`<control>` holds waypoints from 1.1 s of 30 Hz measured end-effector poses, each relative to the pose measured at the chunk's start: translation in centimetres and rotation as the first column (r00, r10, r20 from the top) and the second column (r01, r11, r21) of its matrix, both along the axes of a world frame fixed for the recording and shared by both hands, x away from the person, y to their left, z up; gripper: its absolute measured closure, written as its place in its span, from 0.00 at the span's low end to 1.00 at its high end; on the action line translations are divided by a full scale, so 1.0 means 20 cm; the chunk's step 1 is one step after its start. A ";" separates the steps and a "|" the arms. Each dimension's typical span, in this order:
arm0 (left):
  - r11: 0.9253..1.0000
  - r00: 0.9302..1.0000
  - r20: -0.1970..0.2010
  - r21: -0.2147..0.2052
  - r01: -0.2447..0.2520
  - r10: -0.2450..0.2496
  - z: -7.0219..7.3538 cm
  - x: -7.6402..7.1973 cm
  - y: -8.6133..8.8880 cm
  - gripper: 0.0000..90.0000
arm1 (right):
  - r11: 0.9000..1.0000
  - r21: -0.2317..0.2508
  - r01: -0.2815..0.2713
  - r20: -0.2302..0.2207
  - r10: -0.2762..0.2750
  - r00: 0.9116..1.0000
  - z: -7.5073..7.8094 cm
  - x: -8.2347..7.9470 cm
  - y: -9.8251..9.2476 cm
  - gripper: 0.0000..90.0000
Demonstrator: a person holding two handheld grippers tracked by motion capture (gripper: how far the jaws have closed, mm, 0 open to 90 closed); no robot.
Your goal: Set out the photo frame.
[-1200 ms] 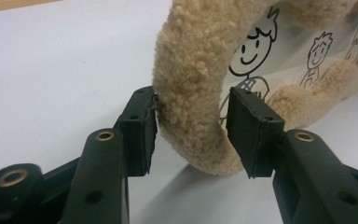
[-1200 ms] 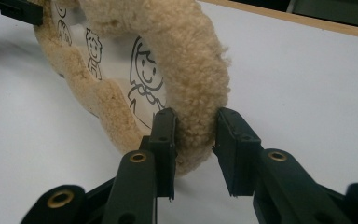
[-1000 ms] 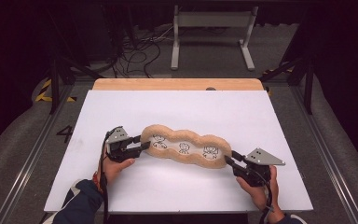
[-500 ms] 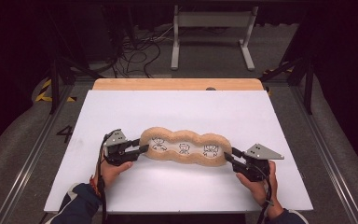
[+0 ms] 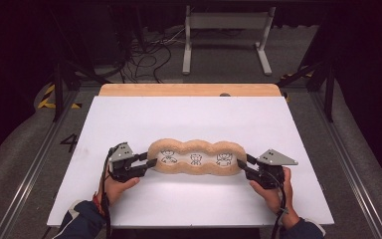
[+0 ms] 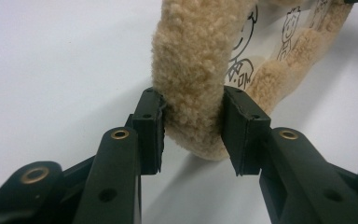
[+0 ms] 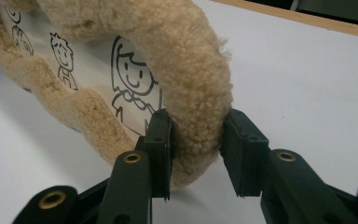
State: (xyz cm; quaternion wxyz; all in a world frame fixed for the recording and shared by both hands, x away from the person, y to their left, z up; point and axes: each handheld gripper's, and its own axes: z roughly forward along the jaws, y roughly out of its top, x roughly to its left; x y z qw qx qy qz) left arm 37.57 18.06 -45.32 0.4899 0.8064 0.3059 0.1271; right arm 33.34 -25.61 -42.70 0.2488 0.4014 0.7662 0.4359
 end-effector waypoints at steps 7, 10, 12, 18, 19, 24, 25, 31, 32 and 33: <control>1.000 1.000 0.007 0.016 0.012 -0.012 0.00 -0.02 0.00 0.68 | 1.000 -0.017 -0.007 0.003 0.007 1.000 0.00 0.01 0.00 0.72; 0.999 1.000 0.026 0.035 0.012 -0.013 0.01 -0.03 0.00 0.67 | 0.999 -0.028 -0.018 0.004 0.018 1.000 0.01 0.01 0.00 0.71; 0.999 0.999 0.036 0.050 0.015 -0.017 0.01 -0.04 -0.01 0.67 | 0.999 -0.038 -0.020 0.006 0.020 1.000 0.01 0.00 0.00 0.71; 0.998 0.999 0.039 0.065 0.009 -0.011 0.02 -0.05 -0.01 0.67 | 0.999 -0.045 -0.022 0.004 0.022 1.000 0.01 0.01 0.01 0.72; 0.998 0.999 0.039 0.065 0.007 -0.010 0.02 -0.05 -0.02 0.66 | 0.999 -0.047 -0.025 0.004 0.025 1.000 0.01 0.01 0.00 0.71; 0.996 0.998 0.060 0.089 0.006 -0.012 0.02 -0.06 -0.02 0.66 | 0.996 -0.074 -0.047 0.008 0.048 0.999 0.02 0.01 0.00 0.71; 0.995 0.998 0.065 0.096 0.006 -0.013 0.02 -0.07 -0.02 0.65 | 0.995 -0.085 -0.053 0.011 0.054 0.998 0.03 0.01 0.00 0.71; 0.992 0.997 0.082 0.128 -0.007 -0.004 0.03 -0.09 0.00 0.65 | 0.993 -0.098 -0.059 0.009 0.061 0.998 0.03 0.01 0.00 0.69; 0.992 0.997 0.082 0.130 -0.007 -0.003 0.02 -0.10 0.00 0.65 | 0.993 -0.102 -0.058 0.010 0.059 0.998 0.03 0.01 -0.01 0.69; 0.990 0.997 0.082 0.138 -0.004 -0.007 0.02 -0.10 0.01 0.66 | 0.993 -0.107 -0.057 0.013 0.059 0.998 0.04 0.00 -0.01 0.70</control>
